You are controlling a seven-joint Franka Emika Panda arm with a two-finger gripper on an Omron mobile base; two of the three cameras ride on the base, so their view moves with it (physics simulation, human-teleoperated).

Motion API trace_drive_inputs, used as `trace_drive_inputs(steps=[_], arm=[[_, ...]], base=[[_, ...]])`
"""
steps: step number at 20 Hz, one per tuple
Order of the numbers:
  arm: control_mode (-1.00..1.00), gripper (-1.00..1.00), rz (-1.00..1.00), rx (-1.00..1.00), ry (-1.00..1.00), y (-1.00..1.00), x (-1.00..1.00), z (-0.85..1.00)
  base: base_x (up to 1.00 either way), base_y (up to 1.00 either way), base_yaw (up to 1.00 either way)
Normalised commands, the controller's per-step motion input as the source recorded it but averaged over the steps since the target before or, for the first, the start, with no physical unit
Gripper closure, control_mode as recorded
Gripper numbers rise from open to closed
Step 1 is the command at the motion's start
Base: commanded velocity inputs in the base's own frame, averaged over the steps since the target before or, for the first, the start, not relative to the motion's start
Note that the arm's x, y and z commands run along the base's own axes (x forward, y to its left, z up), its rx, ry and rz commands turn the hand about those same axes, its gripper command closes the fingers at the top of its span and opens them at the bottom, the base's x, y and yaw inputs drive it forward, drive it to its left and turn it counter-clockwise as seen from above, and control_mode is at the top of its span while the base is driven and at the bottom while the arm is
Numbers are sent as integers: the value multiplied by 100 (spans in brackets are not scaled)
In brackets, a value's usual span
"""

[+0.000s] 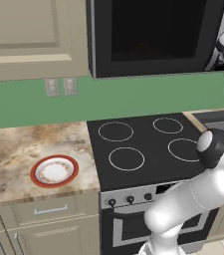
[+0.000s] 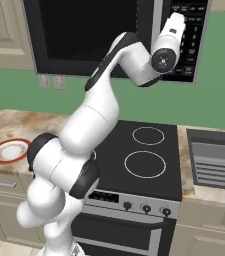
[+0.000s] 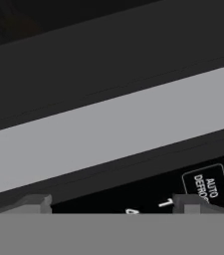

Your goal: Pick the cheese from the counter and place it in the microwave. Then turn on the microwave.

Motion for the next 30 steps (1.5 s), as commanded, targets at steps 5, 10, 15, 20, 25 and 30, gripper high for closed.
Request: trace_drive_inputs(steps=[5,10,15,20,25,30], arm=[[-100,-100,2,4,0,31,51,0],[-100,-100,3,3,0,31,49,-5],[-100,-100,6,5,0,23,27,-8],[-100,-100,7,6,0,28,24,-8],[-100,-100,2,2,-8,38,23,-9],[-100,-100,0,0,-4,32,25,-10]], base=[[0,0,0],[0,0,0],[0,0,0],[0,0,0],[0,0,0],[0,0,0]])
